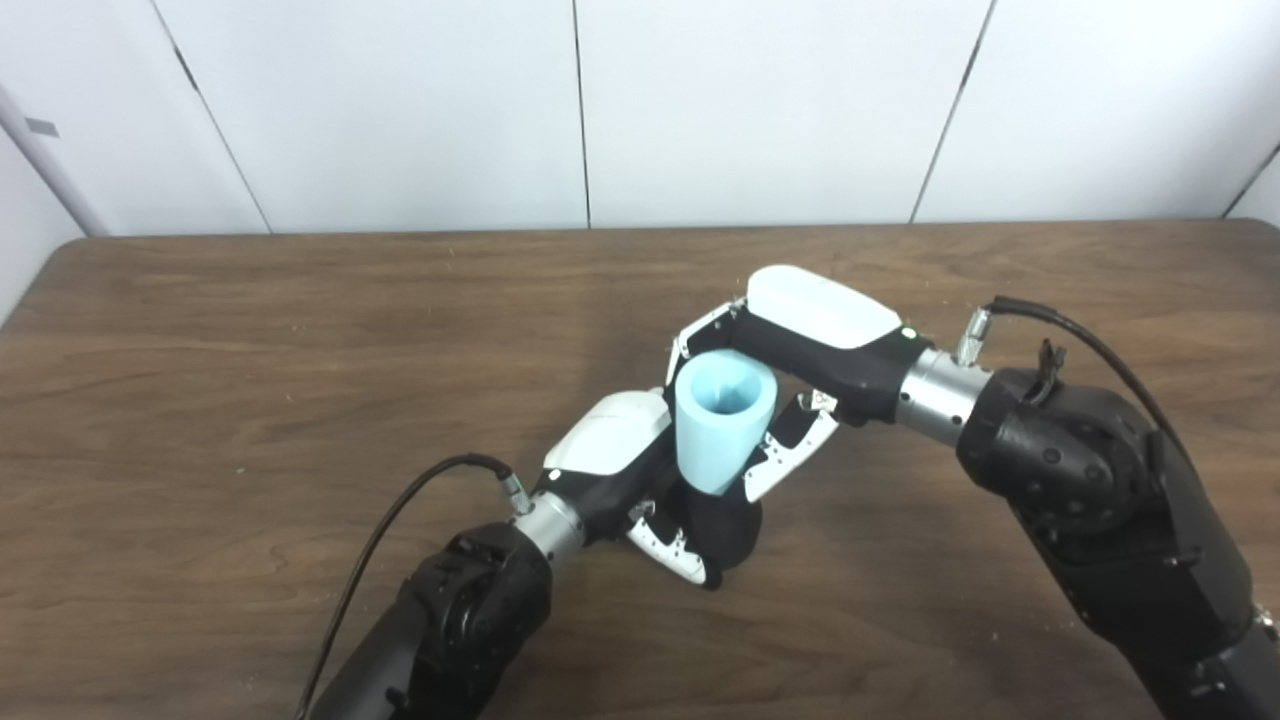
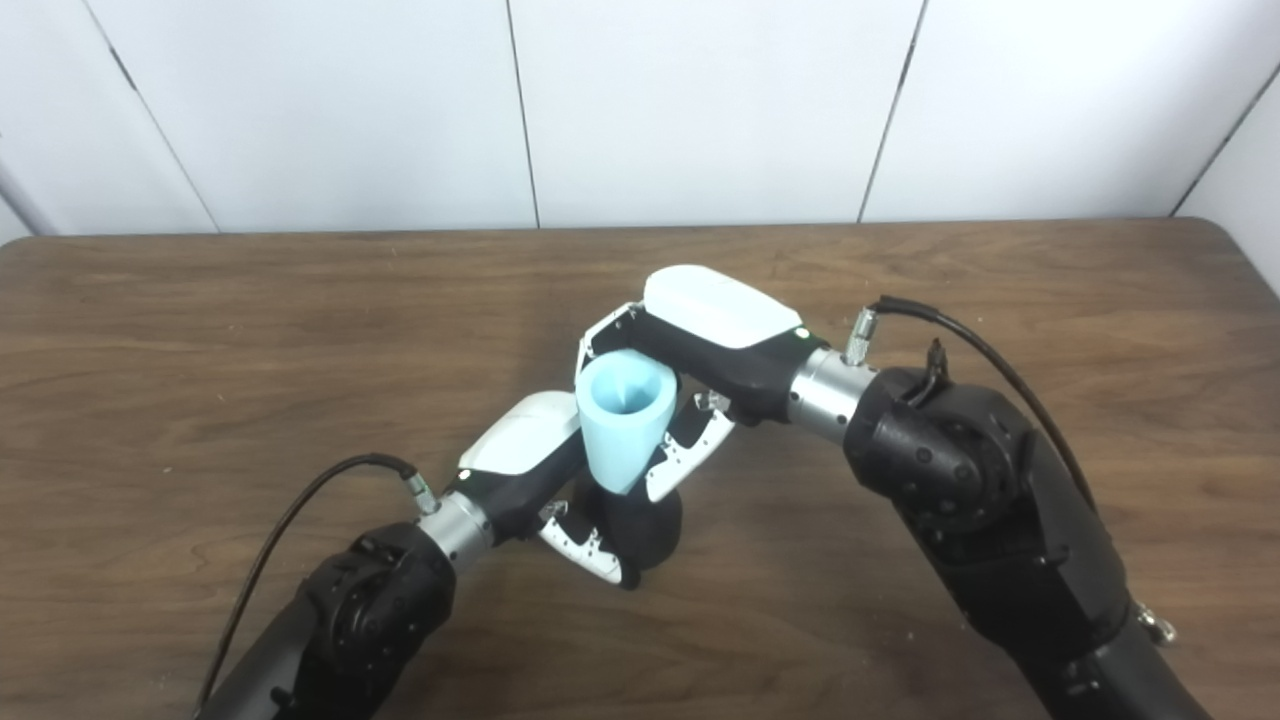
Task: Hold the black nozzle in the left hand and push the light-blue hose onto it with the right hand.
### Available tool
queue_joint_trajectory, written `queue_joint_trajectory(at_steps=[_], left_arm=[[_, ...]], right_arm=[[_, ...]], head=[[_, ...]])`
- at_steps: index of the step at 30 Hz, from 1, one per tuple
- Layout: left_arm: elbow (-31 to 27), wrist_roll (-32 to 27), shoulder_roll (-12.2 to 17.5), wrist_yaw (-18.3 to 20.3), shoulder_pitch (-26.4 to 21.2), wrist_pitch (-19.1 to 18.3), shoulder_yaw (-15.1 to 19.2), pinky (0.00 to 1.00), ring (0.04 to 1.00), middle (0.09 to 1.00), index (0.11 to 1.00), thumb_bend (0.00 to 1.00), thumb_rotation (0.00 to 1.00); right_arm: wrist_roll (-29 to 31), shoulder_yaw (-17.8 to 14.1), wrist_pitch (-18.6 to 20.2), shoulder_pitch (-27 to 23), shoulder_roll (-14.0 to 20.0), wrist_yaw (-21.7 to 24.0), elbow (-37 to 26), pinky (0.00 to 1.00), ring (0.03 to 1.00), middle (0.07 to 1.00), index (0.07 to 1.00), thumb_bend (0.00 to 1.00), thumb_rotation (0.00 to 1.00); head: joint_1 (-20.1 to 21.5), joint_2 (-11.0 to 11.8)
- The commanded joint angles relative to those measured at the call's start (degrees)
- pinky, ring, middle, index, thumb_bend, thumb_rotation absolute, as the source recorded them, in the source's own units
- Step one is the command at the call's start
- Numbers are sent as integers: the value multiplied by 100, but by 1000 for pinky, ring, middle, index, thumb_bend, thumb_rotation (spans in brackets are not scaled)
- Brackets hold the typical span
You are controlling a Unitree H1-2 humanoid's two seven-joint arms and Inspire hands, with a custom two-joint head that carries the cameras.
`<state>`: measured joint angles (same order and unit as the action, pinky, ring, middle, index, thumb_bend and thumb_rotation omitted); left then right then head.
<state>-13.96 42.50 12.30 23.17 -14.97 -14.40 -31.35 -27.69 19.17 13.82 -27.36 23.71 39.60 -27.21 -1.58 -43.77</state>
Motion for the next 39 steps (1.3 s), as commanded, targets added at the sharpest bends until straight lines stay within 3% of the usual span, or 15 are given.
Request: queue_joint_trajectory(at_steps=[1, 14, 16, 17, 19, 20, 22, 25, 33, 39], left_arm=[[128, -2, 46, 398, 180, -81, -203, 1000, 719, 511, 471, 520, 0], [106, 13, 84, 385, 184, -57, -205, 1000, 717, 503, 477, 521, 0], [104, 19, 88, 385, 185, -59, -205, 1000, 717, 502, 478, 521, 0], [105, 22, 90, 384, 184, -58, -205, 1000, 717, 502, 478, 521, 0], [108, 22, 96, 380, 184, -52, -203, 1000, 717, 502, 478, 521, 0], [116, 21, 97, 376, 184, -47, -202, 1000, 717, 502, 478, 521, 0], [132, 20, 94, 370, 184, -41, -203, 1000, 717, 506, 476, 520, 0], [153, 27, 78, 358, 189, -35, -215, 1000, 717, 508, 474, 520, 0], [147, -7, 36, 377, 183, -69, -220, 1000, 721, 510, 473, 520, 0], [155, 0, 50, 357, 216, -42, -231, 1000, 719, 504, 476, 520, 0]], right_arm=[[47, -31, 28, -129, 145, 77, 76, 319, 444, 500, 504, 500, 0], [-46, -74, 18, 204, -1, -391, 230, 341, 459, 510, 502, 501, 0], [-85, -44, -12, 216, 9, -414, 202, 498, 589, 514, 484, 523, 0], [-118, -23, -27, 221, 11, -418, 168, 572, 664, 624, 491, 523, 65], [-175, 15, -38, 222, 18, -413, 99, 653, 750, 734, 659, 761, 80], [-210, 35, -27, 217, 20, -393, 43, 686, 781, 764, 694, 794, 92], [-260, 49, 3, 221, 13, -363, -85, 795, 836, 821, 746, 826, 123], [-356, 45, -50, 220, 4, -371, -221, 884, 892, 877, 788, 844, 147], [-544, -58, -192, 132, -9, -466, -281, 929, 956, 935, 838, 928, 209], [-425, -241, -24, 62, 51, -277, -643, 980, 999, 996, 905, 962, 302]], head=[[5, -9], [16, -2], [9, -5], [11, -9], [27, -4], [47, -3], [60, 4], [60, 14], [54, 28], [57, 16]])
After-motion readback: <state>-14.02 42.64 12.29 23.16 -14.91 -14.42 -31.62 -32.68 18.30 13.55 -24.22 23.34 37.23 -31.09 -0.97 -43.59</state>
